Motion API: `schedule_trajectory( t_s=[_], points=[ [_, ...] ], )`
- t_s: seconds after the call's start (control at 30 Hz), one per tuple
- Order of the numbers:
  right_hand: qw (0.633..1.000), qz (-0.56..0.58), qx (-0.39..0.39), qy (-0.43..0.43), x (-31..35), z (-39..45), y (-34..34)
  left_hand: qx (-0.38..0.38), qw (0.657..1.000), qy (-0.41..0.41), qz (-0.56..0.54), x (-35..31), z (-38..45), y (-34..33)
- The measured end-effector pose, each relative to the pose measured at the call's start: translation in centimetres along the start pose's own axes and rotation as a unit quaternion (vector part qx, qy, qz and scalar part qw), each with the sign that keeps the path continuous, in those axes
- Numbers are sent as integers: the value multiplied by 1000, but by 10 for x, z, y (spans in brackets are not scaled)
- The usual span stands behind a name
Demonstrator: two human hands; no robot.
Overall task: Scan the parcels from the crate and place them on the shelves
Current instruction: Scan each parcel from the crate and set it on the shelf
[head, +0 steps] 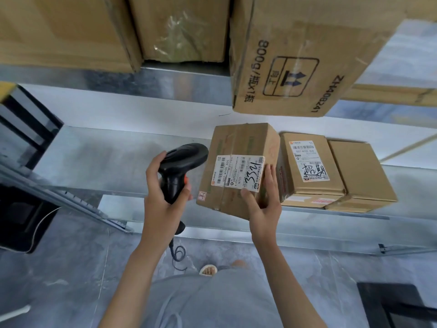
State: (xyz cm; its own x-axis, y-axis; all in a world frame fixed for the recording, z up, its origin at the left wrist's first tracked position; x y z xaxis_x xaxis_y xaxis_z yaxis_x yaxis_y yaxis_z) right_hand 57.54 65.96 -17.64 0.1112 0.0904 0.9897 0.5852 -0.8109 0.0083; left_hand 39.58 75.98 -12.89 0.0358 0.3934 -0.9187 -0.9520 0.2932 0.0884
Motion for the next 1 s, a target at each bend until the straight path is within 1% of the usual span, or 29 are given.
schedule_trajectory(
  t_s=[0.1,0.2,0.33,0.4,0.57,0.7,0.77,0.9,1.0],
  points=[
    [1000,10,-4,8,2,1,2,29,1000,5,-5,-1,-3,-1],
    [1000,15,0,1,4,2,4,41,999,0,5,1,-4,-1],
    [999,8,33,-18,14,11,11,58,997,-15,40,3,2,2],
    [998,-14,63,-22,21,22,17,88,993,-39,71,3,9,9],
    [988,-69,135,-31,42,47,30,198,961,-120,153,-4,32,26],
    [977,-95,184,-49,51,57,32,254,918,-208,224,-15,50,32],
    [972,-113,199,-41,53,59,32,267,905,-232,238,-17,53,33],
    [969,-120,214,-39,52,58,32,264,905,-243,232,-14,48,33],
    [966,-130,220,-36,52,57,32,301,886,-253,244,-13,46,30]
  ],
)
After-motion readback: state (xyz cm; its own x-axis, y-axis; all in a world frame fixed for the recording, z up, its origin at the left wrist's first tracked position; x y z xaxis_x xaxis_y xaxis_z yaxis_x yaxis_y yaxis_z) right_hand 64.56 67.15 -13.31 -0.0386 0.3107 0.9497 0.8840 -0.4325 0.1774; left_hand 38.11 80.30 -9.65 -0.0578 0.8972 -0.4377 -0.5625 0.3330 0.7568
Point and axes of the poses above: each hand's wrist, its own z-axis towards the middle knuckle, its own y-axis out of the back of the hand, x = y × z, the point moved 2 cm from there along z, towards the middle knuckle, and after that the axes turned 13 degrees about -y, right-handed, at the moved point
